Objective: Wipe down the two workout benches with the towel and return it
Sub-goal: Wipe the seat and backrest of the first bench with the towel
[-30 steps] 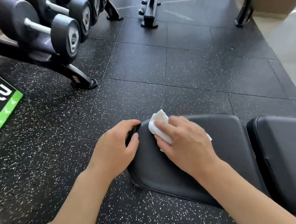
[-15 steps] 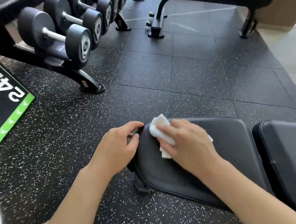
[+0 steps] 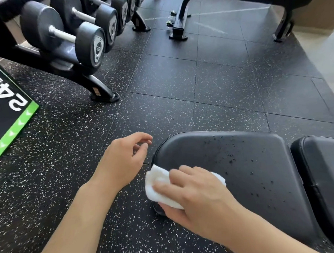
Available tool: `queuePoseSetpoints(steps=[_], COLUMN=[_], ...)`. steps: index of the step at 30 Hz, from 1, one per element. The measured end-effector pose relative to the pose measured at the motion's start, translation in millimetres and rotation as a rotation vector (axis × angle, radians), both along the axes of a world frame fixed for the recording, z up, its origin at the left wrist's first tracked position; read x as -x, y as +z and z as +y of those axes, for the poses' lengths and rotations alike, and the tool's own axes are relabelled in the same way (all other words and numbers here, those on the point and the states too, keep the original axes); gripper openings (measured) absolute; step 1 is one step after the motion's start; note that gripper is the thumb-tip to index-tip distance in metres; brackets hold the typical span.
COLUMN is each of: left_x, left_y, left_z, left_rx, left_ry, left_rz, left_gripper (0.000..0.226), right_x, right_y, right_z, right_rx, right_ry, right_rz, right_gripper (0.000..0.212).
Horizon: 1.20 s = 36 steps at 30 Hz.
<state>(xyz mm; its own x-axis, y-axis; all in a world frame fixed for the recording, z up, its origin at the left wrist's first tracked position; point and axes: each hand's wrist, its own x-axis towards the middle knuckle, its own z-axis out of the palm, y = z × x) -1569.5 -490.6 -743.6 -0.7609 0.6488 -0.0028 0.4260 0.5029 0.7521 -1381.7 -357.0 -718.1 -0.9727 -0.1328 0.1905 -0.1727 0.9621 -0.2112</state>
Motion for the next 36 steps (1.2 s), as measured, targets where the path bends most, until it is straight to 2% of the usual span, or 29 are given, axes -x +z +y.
queuePoseSetpoints(steps=[3,8,10,12,17,20,24,28,30,32,36], left_x=[-3.4,-5.7,-4.7,-3.0,0.7,-4.9,-21.9,-29.5,-29.3,-28.5,-26.0], left_y=[-3.6,-6.1,-6.4,-6.1,-6.8,-6.2,-7.7,-10.2,-11.1,-12.2,-14.8], left_z=[8.8,17.9,18.6,18.5,16.7,20.5,33.9,45.2,47.1,48.2,50.9], left_rx=[-0.004,-0.017,-0.03,-0.043,-0.078,-0.086,-0.107,-0.104,-0.104,-0.113,-0.126], left_ry=[-0.028,-0.071,-0.077,-0.078,-0.096,-0.122,-0.221,-0.271,-0.276,-0.276,-0.286], left_rz=[-0.018,-0.009,-0.012,-0.018,-0.013,-0.001,0.06,0.1,0.093,0.081,0.089], left_gripper=[0.027,0.025,0.023,0.024,0.024,0.031,0.041,0.045,0.045,0.044,0.042], right_x=[-8.4,15.7,22.0,21.3,-4.0,-20.0,-32.9,-33.9,-35.0,-38.6,-48.9], right_y=[-2.1,1.4,1.3,0.0,-8.4,-10.0,-9.1,1.9,5.3,3.9,-5.1], right_z=[27.3,74.3,71.2,54.4,-1.7,0.5,27.8,66.5,67.6,46.1,2.2], right_rx=[-0.014,-0.024,-0.014,-0.015,-0.002,-0.042,-0.025,0.015,0.017,0.022,-0.035], right_ry=[-0.014,-0.436,-0.492,-0.434,-0.095,-0.013,-0.043,-0.339,-0.412,-0.341,-0.046], right_rz=[0.044,0.121,0.126,0.126,0.076,0.071,0.099,0.134,0.133,0.137,0.079], right_gripper=[0.025,0.024,0.022,0.024,0.029,0.026,0.026,0.024,0.023,0.022,0.027])
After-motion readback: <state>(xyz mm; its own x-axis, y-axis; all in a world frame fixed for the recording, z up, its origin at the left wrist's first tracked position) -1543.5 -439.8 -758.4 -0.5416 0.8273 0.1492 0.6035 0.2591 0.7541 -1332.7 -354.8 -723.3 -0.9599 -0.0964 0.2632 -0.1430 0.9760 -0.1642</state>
